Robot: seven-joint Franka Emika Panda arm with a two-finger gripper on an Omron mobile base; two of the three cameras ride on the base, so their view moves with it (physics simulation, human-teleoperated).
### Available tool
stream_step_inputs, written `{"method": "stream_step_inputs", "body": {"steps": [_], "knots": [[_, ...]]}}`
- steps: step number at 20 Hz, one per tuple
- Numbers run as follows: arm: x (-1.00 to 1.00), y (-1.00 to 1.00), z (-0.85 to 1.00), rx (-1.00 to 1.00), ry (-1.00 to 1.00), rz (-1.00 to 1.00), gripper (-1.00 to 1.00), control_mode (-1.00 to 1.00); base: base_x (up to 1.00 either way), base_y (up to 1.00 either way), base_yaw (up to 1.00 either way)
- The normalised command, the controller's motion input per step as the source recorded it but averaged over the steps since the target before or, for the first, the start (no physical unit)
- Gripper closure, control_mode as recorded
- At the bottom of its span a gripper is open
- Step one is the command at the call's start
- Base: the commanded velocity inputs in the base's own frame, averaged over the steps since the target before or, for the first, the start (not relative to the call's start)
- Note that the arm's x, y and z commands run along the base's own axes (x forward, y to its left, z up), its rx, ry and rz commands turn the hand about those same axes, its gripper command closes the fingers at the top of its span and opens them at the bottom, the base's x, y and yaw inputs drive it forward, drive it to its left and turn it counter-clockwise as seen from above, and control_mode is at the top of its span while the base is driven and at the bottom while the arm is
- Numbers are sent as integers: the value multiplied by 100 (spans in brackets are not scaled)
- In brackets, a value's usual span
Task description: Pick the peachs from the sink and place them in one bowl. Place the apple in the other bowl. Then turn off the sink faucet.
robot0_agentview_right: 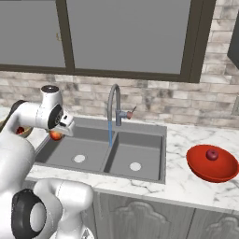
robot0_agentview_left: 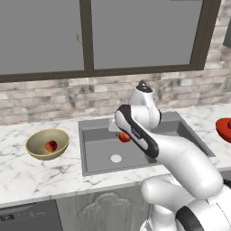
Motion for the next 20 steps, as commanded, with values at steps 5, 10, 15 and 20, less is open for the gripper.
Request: {"method": "stream_step_inputs", "body": {"steps": [5, 10, 15, 20], "knots": [[55, 100, 0, 5, -4, 37, 100, -100, 0, 0, 0], [10, 100, 0, 1, -14, 25, 100, -100, 0, 0, 0], [-15, 86, 0, -3, -23, 2, 100, -100, 0, 0, 0], [4, 57, 0, -2, -8, -5, 100, -100, 0, 0, 0]]}}
